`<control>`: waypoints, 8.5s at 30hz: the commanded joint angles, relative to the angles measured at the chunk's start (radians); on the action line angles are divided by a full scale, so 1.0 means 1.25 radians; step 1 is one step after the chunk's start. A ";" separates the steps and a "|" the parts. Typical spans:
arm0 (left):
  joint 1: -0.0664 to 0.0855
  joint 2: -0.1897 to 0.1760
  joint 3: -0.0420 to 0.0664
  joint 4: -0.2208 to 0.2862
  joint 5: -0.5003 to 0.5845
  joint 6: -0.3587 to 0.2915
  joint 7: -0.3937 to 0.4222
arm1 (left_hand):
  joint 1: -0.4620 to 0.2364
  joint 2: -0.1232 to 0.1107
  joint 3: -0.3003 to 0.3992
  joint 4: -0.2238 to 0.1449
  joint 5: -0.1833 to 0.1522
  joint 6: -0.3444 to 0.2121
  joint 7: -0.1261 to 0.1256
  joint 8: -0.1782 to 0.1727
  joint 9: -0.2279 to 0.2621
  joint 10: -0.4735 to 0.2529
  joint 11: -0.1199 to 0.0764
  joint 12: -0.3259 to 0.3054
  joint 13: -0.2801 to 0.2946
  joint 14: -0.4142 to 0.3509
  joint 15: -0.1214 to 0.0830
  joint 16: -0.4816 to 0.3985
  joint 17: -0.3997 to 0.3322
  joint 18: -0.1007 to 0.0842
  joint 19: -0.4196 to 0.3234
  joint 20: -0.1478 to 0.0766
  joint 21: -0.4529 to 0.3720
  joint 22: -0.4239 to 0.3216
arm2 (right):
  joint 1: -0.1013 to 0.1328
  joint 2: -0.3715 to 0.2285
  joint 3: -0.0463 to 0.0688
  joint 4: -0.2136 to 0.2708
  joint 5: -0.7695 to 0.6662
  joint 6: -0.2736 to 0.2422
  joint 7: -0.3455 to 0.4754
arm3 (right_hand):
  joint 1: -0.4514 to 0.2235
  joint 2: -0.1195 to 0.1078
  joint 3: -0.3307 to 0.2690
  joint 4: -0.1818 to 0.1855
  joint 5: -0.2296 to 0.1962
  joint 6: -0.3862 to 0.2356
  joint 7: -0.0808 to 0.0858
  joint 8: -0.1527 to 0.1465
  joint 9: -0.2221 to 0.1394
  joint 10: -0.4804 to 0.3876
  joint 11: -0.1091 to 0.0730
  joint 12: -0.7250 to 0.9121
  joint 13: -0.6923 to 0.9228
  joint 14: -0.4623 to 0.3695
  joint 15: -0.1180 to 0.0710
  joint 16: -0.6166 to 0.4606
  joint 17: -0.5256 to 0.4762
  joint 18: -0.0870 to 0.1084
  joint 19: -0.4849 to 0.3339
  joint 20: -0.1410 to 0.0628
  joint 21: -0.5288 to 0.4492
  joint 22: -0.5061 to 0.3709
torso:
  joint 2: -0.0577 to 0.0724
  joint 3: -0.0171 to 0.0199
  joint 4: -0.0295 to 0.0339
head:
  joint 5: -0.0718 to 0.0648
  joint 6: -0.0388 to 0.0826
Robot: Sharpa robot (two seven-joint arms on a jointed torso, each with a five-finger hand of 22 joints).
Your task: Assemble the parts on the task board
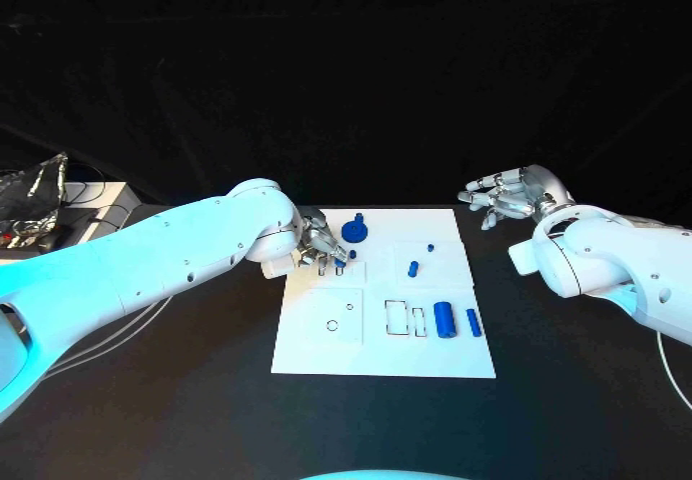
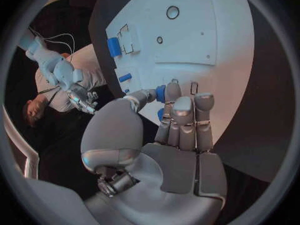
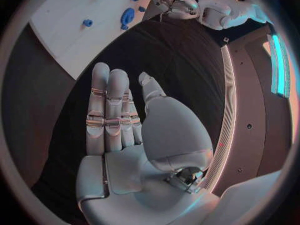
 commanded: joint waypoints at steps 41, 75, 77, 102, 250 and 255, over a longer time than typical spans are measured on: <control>-0.008 0.021 -0.014 -0.015 -0.043 0.002 -0.032 | 0.001 -0.012 0.130 -0.134 0.008 0.032 -0.025 -0.002 0.015 0.026 -0.021 -0.005 0.005 0.009 -0.001 -0.007 0.010 0.005 0.008 -0.001 -0.001 0.006 | -0.001 0.001 0.000 0.001 0.001 0.012 0.006 | 0.003 -0.006 0.001 0.008 0.005 -0.001 0.003 -0.003 -0.011 0.007 0.001 -0.001 -0.003 0.004 -0.001 -0.003 0.002 -0.013 -0.001 -0.002 0.008 -0.005 | 0.002 0.0001 -0.0008 | 0.010 -0.023; -0.019 0.026 -0.015 -0.020 -0.087 0.005 -0.034 | 0.006 -0.014 0.127 -0.130 0.010 0.033 -0.025 -0.003 0.018 0.028 -0.022 -0.006 0.008 0.012 -0.001 -0.007 0.017 0.004 0.014 -0.001 0.000 0.014 | -0.001 0.003 0.000 -0.001 0.013 0.012 0.008 | 0.003 -0.005 0.002 0.008 0.005 0.000 0.003 -0.003 -0.013 0.007 0.001 -0.001 -0.004 0.005 -0.001 -0.003 0.002 -0.013 -0.002 -0.002 0.010 -0.007 | 0.003 0.0002 -0.0012 | 0.011 -0.026; -0.019 0.026 -0.015 -0.020 -0.090 0.006 -0.035 | 0.006 -0.014 0.127 -0.130 0.010 0.033 -0.025 -0.003 0.018 0.028 -0.022 -0.006 0.008 0.012 -0.001 -0.007 0.017 0.004 0.014 -0.001 0.000 0.014 | -0.001 0.003 0.000 -0.001 0.013 0.012 0.008 | 0.003 -0.005 0.002 0.008 0.005 0.000 0.003 -0.003 -0.013 0.007 0.001 -0.001 -0.004 0.005 -0.001 -0.003 0.002 -0.013 -0.002 -0.002 0.010 -0.007 | 0.003 0.0003 -0.0011 | 0.011 -0.027; -0.019 0.019 -0.015 -0.016 -0.098 0.012 -0.045 | 0.006 -0.018 0.129 -0.130 0.015 0.037 -0.027 -0.004 0.018 0.033 -0.024 -0.006 0.010 0.018 -0.003 -0.004 0.025 0.003 0.023 -0.003 0.003 0.024 | -0.002 0.003 0.000 -0.002 0.013 0.015 0.007 | 0.003 -0.005 0.002 0.008 0.005 0.000 0.003 -0.003 -0.013 0.007 0.001 -0.001 -0.004 0.005 -0.001 -0.003 0.002 -0.013 -0.002 -0.002 0.010 -0.007 | 0.002 -0.0008 0.0001 | 0.010 -0.034; 0.022 0.096 0.093 -0.274 -0.068 -0.010 -0.001 | 0.043 0.015 -0.347 0.155 -0.359 0.009 0.010 -0.055 -0.325 -0.005 0.014 0.021 -0.046 -0.013 0.029 -0.011 -0.034 0.004 0.029 0.023 -0.094 0.078 | 0.002 -0.014 0.004 0.001 0.037 0.009 0.023 | 0.010 0.022 -0.076 -0.016 0.082 0.000 0.003 -0.003 -0.019 0.008 0.001 -0.004 -0.009 0.005 -0.001 -0.007 0.002 -0.014 -0.007 -0.002 0.026 -0.025 | 0.040 -0.0040 -0.0058 | 0.004 0.021; 0.023 0.099 0.092 -0.275 -0.067 -0.013 0.001 | 0.043 0.018 -0.348 0.152 -0.359 0.009 0.010 -0.050 -0.323 -0.005 0.014 0.022 -0.045 -0.013 0.028 -0.009 -0.034 0.003 0.031 0.023 -0.093 0.081 | 0.003 -0.013 0.005 0.000 0.037 0.009 0.023 | 0.010 0.022 -0.076 -0.016 0.082 0.000 0.003 -0.003 -0.019 0.008 0.001 -0.004 -0.009 0.005 -0.001 -0.007 0.002 -0.014 -0.007 -0.002 0.026 -0.025 | 0.040 -0.0044 -0.0057 | 0.006 0.020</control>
